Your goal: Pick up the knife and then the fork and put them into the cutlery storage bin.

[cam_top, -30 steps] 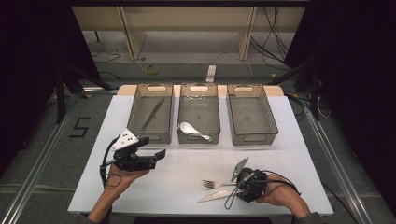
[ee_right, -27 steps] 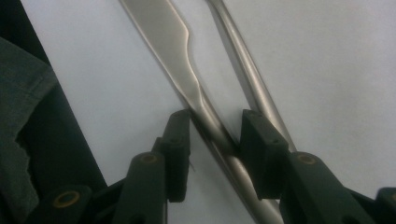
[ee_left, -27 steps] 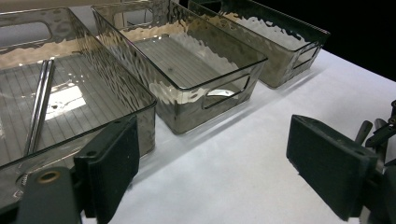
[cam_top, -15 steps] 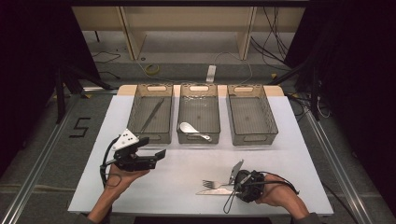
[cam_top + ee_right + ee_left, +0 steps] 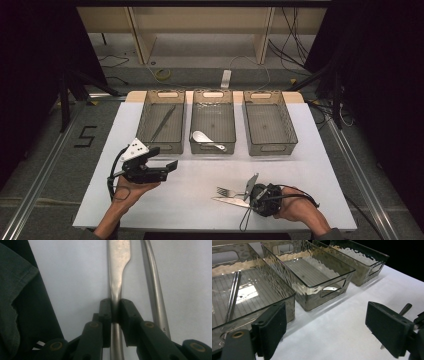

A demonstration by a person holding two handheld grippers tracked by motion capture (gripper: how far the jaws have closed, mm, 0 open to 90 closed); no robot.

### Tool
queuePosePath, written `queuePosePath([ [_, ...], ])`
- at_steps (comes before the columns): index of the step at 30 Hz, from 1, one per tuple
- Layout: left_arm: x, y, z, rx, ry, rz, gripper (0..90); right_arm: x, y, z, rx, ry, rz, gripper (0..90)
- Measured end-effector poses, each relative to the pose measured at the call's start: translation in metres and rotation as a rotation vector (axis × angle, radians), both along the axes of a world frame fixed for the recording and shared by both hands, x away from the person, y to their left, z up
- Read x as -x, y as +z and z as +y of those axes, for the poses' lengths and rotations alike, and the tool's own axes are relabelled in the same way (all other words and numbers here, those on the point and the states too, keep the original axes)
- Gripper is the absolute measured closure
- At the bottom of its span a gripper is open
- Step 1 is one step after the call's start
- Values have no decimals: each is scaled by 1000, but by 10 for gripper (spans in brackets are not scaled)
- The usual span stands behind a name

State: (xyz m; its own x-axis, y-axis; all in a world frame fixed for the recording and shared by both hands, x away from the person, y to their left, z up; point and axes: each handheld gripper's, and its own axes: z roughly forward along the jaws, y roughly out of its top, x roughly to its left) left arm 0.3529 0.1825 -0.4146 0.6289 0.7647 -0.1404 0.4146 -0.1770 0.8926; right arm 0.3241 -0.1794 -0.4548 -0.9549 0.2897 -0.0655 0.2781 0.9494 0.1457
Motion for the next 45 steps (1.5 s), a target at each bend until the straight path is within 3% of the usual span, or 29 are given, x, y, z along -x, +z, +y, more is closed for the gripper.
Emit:
queuePosePath([
  [9,0,0,0,-2,0,-1,170,0,0,0,2,29,-18,806],
  [16,0,0,0,-1,-1,-2,170,0,1,-1,-17,15,-14,807],
  [22,0,0,0,3,3,-3,170,0,8,-5,-64,7,-7,807],
  [27,0,0,1,3,6,-2,170,-1,14,-8,-116,-36,-46,808],
  [31,0,0,1,2,6,-3,170,-5,16,-13,-161,-54,-49,808],
  [35,0,0,1,3,7,-2,170,-6,17,-15,-172,-92,-45,808],
  [36,0,0,1,3,8,-2,170,-7,18,-16,-174,-80,-52,807],
  [45,-1,0,1,5,10,-2,170,-15,24,-26,-265,-149,-48,808],
])
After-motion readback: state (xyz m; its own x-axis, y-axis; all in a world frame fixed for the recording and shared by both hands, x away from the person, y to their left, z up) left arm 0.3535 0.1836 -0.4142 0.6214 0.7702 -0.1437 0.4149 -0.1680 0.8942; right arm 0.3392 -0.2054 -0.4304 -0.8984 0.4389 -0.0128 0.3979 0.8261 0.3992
